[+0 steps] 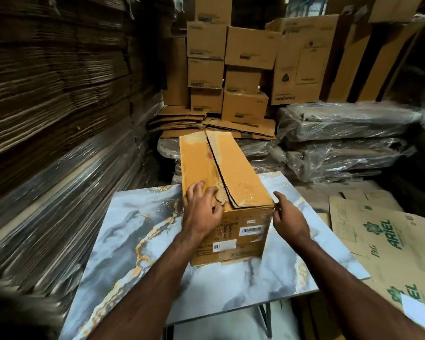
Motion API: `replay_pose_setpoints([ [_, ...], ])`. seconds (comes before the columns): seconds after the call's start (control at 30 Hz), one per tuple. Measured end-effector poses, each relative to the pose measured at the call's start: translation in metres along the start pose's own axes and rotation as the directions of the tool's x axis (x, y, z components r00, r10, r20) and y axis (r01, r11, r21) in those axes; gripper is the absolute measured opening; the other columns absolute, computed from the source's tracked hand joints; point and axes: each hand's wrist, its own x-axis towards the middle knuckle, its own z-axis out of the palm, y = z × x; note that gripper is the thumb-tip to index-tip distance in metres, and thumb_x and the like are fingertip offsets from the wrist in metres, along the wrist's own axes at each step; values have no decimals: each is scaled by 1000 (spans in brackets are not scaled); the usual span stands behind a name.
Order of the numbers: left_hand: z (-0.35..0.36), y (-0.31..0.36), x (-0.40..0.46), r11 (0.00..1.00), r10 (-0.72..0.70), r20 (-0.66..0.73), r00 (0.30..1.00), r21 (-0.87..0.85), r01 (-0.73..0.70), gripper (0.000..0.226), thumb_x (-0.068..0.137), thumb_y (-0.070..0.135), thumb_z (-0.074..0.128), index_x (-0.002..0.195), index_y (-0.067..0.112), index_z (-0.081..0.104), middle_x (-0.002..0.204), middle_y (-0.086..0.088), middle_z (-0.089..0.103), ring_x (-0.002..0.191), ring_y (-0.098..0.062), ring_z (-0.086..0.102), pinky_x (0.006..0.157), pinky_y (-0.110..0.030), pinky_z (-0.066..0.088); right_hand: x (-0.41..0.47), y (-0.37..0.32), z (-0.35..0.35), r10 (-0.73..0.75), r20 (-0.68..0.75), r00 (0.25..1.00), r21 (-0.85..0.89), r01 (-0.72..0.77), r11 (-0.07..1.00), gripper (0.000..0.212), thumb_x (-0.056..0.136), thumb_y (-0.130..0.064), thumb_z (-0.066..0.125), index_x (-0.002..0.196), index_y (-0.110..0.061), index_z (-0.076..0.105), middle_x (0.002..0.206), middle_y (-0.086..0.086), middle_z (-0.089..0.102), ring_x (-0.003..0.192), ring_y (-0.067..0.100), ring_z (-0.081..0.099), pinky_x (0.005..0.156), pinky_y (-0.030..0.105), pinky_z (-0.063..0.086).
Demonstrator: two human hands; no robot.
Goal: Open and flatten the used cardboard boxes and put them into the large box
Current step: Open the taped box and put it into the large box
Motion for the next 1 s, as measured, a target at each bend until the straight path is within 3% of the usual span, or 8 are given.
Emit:
replay_pose_setpoints([
  [0.13, 5, 21, 20, 997, 72, 21, 997, -13, -71, 44, 91, 31, 57, 134, 26, 54, 154, -6, 35, 144, -22, 19, 117, -43, 18, 3, 27, 5, 57, 34, 998, -13, -57, 998, 46, 96, -15, 46, 142, -21, 46, 109, 6, 68, 97, 34, 64, 70, 36, 45],
  [0.27, 8, 37, 38, 987, 155, 72, 985, 31, -157, 44, 94, 44, 54, 135, 28, 53, 156, -6, 33, 147, -23, 15, 120, -43, 10, -2, 56, 19, 109, 119, 987, 20, -113, 993, 39, 96, -15, 46, 135, -17, 52, 110, 9, 70, 101, 34, 64, 78, 40, 50],
  [0.37, 21, 39, 43, 983, 139, 261, 955, 81, -166, 66, 90, 71, 44, 144, 33, 43, 161, -6, 26, 151, -24, 8, 122, -50, -4, -1, 71, 31, 129, 296, 946, 52, -150, 987, 35, 98, -14, 47, 131, -13, 57, 119, 12, 68, 109, 33, 62, 87, 35, 47],
  [0.47, 42, 35, 37, 946, 33, 442, 896, 276, -172, 93, 79, 85, 40, 155, 39, 15, 166, -4, 5, 152, -30, -1, 120, -58, -6, 2, 81, 44, 137, 438, 888, 83, -192, 978, 34, 99, -13, 48, 132, -12, 58, 126, 9, 65, 113, 28, 61, 89, 29, 44],
  [0.67, 51, 28, 34, 944, 35, 397, 917, 288, -161, 95, 78, 86, 40, 156, 43, 7, 167, -3, 1, 153, -28, 0, 121, -56, -3, -5, 87, 75, 215, 542, 812, 169, -356, 919, 34, 98, -12, 45, 129, -11, 57, 126, 8, 63, 113, 29, 61, 97, 40, 47],
  [0.77, 48, 20, 28, 945, 29, 389, 921, 290, -153, 91, 81, 85, 35, 156, 42, 7, 167, -2, 1, 153, -26, 1, 122, -53, -2, -11, 85, 86, 280, 580, 765, 169, -448, 878, 21, 103, -23, 40, 103, -15, 59, 114, 9, 60, 104, 27, 58, 95, 43, 47],
  [0.87, 37, 7, 23, 964, 38, 360, 932, 231, -129, 84, 87, 78, 39, 156, 39, 12, 166, -2, 6, 152, -24, 8, 123, -48, 2, -15, 72, 85, 327, 636, 699, 226, -573, 788, 37, 106, -45, 30, 99, -18, 53, 108, 7, 57, 100, 25, 54, 91, 39, 44],
  [1.0, 13, -25, 17, 990, 37, 279, 960, 120, -73, 83, 86, 78, 35, 156, 37, 20, 165, -3, 16, 150, -23, 19, 122, -47, 15, -16, 57, 83, 348, 759, 551, 344, -792, 504, 59, 101, -63, 23, 113, -15, 55, 115, 10, 61, 110, 28, 58, 99, 43, 47],
])
